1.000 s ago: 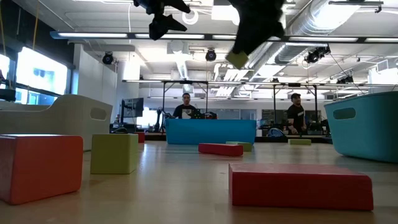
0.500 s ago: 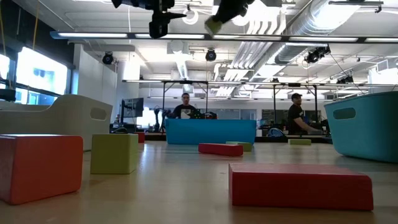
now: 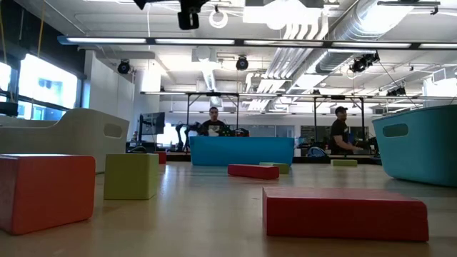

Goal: Sort & place blocks by color
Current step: Put the bottom right green block into the white bin

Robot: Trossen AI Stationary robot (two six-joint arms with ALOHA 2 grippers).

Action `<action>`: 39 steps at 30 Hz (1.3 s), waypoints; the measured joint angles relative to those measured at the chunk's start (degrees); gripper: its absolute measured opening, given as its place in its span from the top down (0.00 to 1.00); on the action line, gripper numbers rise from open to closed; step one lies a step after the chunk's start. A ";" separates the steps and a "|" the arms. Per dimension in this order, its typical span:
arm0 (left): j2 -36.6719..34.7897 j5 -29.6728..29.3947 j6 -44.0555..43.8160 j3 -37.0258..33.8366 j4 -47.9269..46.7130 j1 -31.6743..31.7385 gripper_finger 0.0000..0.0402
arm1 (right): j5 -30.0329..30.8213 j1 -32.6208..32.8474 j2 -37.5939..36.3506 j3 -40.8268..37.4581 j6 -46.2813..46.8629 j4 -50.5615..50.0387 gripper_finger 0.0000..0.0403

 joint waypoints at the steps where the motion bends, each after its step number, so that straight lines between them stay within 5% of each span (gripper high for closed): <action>1: 0.00 0.20 -0.90 0.00 1.14 0.00 0.45 | -0.07 0.03 0.00 0.34 -0.40 0.37 0.77; 39: 1.42 -0.57 -5.19 0.00 14.59 -2.89 0.45 | -0.11 0.07 0.75 0.74 1.15 11.49 0.77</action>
